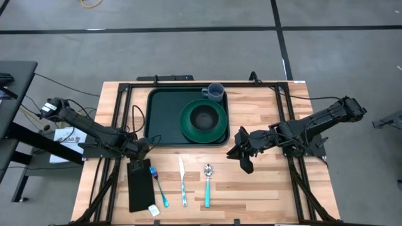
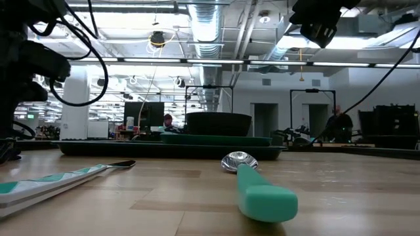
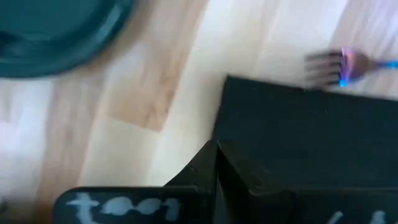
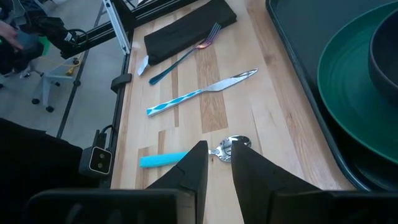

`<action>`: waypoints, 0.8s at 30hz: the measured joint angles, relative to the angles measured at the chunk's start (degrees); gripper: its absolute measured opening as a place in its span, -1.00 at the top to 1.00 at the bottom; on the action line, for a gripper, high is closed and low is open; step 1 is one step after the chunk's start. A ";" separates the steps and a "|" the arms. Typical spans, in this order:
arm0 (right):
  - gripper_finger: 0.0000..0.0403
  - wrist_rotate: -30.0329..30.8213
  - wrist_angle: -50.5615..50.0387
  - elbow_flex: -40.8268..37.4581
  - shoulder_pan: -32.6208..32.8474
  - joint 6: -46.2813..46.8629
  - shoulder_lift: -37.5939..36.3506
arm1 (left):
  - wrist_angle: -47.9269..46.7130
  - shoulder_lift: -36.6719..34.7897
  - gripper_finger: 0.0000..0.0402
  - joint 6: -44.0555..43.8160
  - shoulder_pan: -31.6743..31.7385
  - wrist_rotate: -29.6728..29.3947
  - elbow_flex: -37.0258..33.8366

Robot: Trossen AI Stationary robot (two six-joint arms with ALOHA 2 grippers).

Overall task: Set up tray
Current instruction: Put the black napkin on the black serving tray to the left of the green plate

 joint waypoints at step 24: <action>0.68 0.00 -0.02 0.02 -0.01 0.00 0.00 | 1.52 0.00 0.75 -0.66 0.00 9.34 0.00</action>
